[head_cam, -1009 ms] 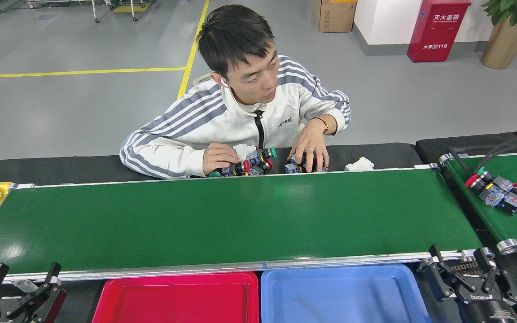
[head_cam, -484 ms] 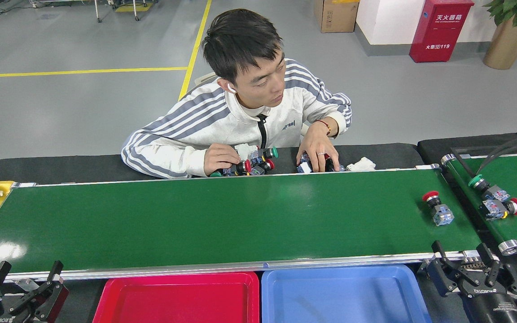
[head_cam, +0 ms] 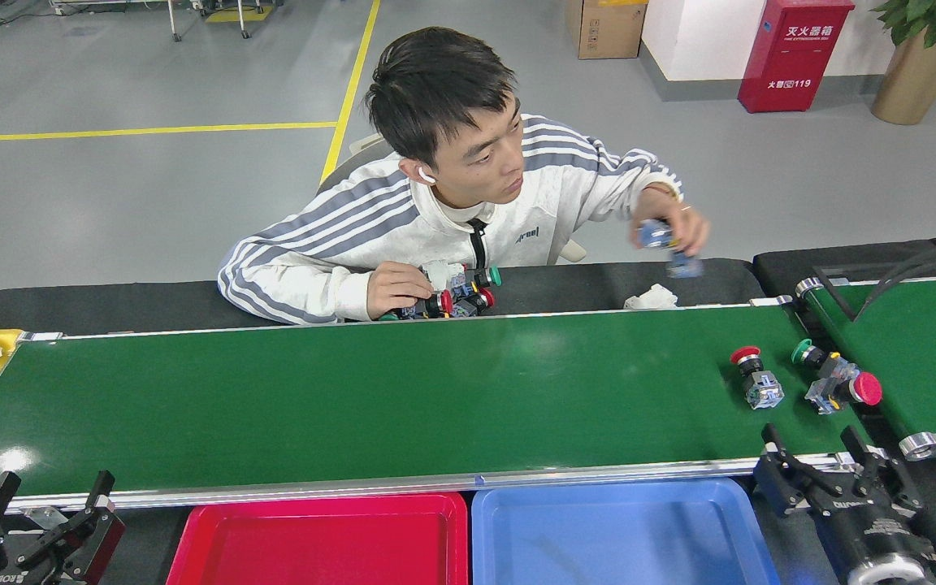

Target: Pick switch part from conveyor to tray

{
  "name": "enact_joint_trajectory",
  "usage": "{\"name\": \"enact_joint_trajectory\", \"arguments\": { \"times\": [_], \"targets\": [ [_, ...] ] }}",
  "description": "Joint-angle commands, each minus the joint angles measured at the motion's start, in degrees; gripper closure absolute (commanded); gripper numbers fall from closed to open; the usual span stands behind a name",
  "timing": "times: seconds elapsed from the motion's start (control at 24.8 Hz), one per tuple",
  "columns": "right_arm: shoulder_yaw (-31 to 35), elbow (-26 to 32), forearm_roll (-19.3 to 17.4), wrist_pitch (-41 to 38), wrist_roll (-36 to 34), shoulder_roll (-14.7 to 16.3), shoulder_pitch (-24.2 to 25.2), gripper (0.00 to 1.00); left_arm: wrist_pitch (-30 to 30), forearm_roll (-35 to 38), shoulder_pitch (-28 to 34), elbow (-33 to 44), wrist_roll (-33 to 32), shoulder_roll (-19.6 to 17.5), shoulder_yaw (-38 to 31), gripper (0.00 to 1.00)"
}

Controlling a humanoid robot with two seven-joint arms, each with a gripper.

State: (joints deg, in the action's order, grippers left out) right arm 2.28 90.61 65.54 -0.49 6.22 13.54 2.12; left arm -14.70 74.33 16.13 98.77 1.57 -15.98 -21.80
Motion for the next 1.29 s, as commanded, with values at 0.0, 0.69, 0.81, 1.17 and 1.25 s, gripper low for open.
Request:
{"name": "enact_joint_trajectory", "arguments": {
  "times": [0.0,0.69,0.81,1.17,1.25],
  "targets": [
    [-1.9,-0.5,0.3,2.6,0.2,0.3,-1.7,0.0,0.1,0.1,-0.4,0.4,0.2,-0.4,-0.4,0.0],
    [-13.4,-15.0,0.7,10.2,0.4,-4.1,-14.8,0.0,0.2,0.1,-0.8,0.0,0.2,-0.5,-0.4,0.0],
    [-15.4,-19.4,0.8,10.2,0.4,-5.1,-19.3,0.0,0.3,0.1,-0.8,-0.1,0.2,-0.5,-0.4,0.0],
    [-23.5,-22.1,4.6,9.6,1.1,-4.6,-22.4,0.69,0.2,0.1,-0.8,-0.3,0.2,-0.4,-0.6,0.0],
    [-23.6,-22.1,4.8,9.6,1.1,-4.7,-22.3,0.79,0.2,0.1,-0.8,-0.3,0.2,-0.4,-0.6,0.0]
  ]
}}
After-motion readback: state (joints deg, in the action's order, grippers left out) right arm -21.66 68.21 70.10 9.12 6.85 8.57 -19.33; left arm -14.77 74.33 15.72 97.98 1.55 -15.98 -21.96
